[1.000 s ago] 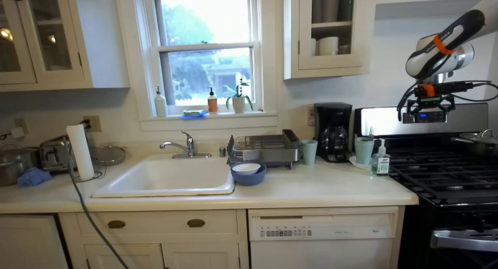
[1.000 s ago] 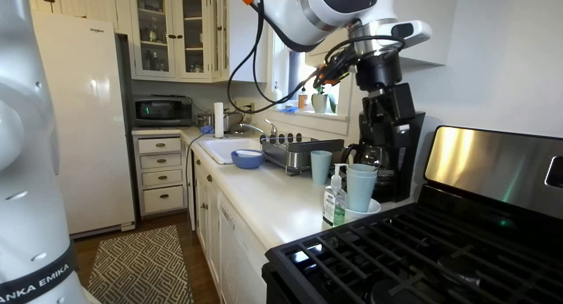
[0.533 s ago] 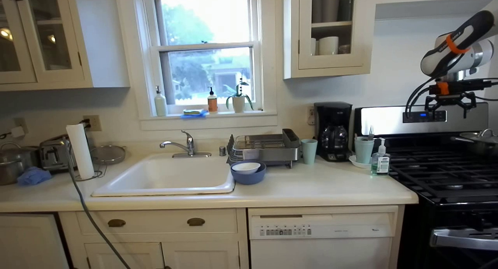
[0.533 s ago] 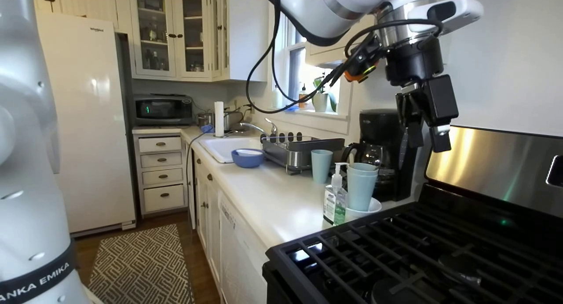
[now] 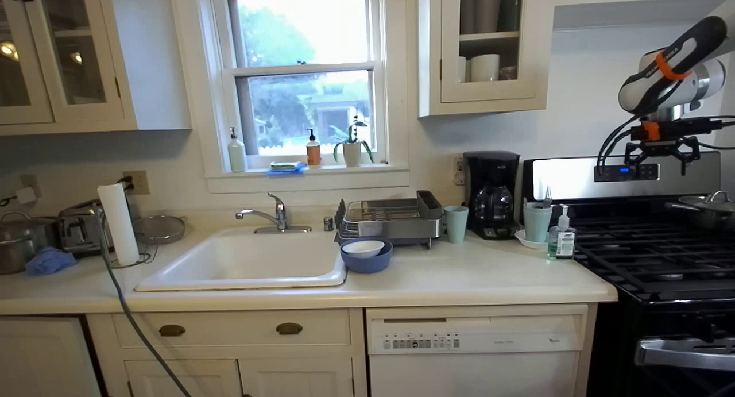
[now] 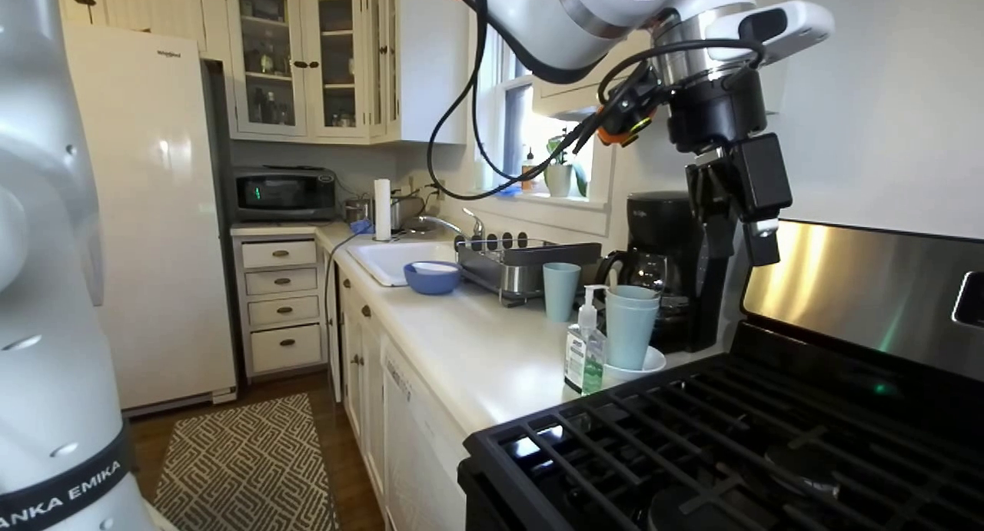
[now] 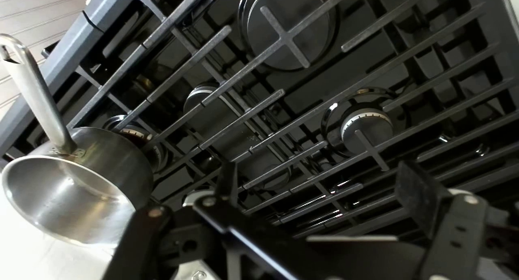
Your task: Shift the pot to the left
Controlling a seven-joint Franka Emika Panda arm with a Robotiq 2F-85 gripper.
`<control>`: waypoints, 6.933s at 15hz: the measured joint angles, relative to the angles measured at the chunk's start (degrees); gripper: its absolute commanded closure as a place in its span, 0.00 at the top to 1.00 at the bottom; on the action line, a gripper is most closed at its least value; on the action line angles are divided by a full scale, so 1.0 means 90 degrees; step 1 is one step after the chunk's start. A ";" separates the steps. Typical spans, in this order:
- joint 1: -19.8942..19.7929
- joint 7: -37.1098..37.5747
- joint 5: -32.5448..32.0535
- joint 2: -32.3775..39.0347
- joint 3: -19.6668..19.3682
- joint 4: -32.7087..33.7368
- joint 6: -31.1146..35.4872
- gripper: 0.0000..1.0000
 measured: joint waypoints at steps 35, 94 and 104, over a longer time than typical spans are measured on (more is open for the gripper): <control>-0.1314 0.5483 0.1246 0.4834 -0.0817 0.5108 0.0026 1.00; -0.2621 0.3132 0.1401 0.6356 0.0577 0.7539 -0.1910 0.47; -0.2620 0.3132 0.1399 0.6356 0.0562 0.7752 -0.2180 1.00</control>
